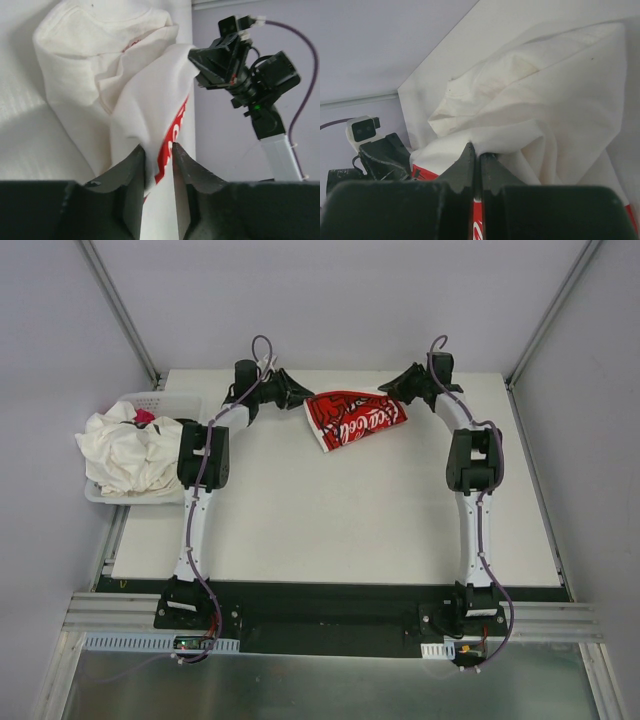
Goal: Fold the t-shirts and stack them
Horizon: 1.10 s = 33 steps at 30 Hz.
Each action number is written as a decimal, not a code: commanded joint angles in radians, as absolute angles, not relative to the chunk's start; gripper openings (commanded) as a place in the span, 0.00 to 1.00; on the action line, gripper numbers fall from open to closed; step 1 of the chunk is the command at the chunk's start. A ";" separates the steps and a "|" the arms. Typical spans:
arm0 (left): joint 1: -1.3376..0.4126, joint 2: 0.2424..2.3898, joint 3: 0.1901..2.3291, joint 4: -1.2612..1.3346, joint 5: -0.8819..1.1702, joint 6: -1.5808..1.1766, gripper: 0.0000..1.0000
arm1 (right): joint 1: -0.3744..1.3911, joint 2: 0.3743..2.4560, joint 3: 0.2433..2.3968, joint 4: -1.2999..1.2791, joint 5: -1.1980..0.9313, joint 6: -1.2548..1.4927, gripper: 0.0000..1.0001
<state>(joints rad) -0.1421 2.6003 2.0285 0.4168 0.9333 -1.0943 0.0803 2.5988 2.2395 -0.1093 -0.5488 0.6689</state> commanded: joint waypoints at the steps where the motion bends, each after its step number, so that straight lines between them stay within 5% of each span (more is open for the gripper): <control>1: -0.117 2.597 2.074 0.468 0.954 -1.106 0.40 | 0.063 2.579 2.257 -0.069 -0.499 0.664 0.01; 4: -0.115 2.586 2.057 0.468 0.960 -1.098 0.68 | 0.060 2.586 2.255 -0.054 -0.492 0.673 0.01; 7: -0.115 2.560 2.020 0.469 0.962 -1.088 0.75 | 0.057 2.592 2.252 -0.041 -0.485 0.680 0.01; 15: -0.109 2.465 1.915 0.476 0.979 -1.062 0.77 | 0.043 2.542 2.146 -0.005 -0.472 0.695 0.01; 33: -0.103 2.292 1.772 0.525 1.029 -1.058 0.78 | 0.057 2.010 1.231 0.256 -0.443 0.684 0.01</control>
